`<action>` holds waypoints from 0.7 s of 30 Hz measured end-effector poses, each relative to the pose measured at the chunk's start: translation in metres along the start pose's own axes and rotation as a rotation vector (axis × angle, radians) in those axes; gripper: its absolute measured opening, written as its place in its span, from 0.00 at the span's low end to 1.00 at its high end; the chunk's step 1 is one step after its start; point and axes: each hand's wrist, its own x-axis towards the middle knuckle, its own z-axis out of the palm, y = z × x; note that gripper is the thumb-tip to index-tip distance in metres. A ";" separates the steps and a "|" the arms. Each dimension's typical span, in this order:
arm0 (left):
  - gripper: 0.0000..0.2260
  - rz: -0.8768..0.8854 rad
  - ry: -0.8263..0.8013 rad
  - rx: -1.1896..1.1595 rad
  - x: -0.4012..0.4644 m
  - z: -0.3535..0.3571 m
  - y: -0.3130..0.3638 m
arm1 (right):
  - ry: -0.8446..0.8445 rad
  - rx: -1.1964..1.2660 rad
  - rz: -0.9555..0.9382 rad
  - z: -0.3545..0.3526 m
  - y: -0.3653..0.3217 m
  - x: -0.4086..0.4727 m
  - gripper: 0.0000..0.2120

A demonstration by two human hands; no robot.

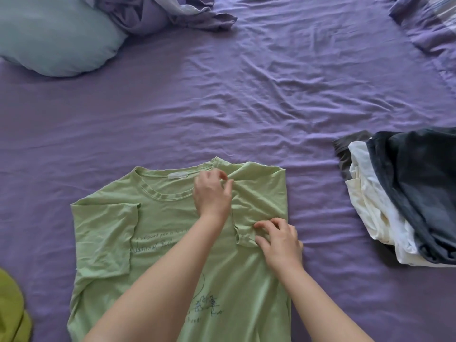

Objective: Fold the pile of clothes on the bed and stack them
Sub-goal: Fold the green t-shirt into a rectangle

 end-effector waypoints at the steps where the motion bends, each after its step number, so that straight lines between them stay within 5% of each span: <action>1: 0.07 0.154 -0.058 0.041 -0.013 0.003 -0.003 | 0.008 -0.034 0.005 0.002 -0.001 0.000 0.16; 4: 0.15 0.345 -0.328 0.317 -0.050 0.014 -0.024 | 0.009 -0.092 0.038 0.003 0.000 0.007 0.23; 8: 0.25 0.209 -0.400 0.392 -0.098 0.005 -0.061 | -0.018 -0.094 0.045 0.000 0.000 0.012 0.27; 14: 0.26 0.093 -0.567 0.480 -0.197 -0.034 -0.111 | -0.029 -0.326 -0.211 0.026 0.015 -0.065 0.37; 21: 0.27 0.030 -0.620 0.398 -0.287 -0.045 -0.122 | 0.135 0.104 0.020 0.062 0.065 -0.205 0.34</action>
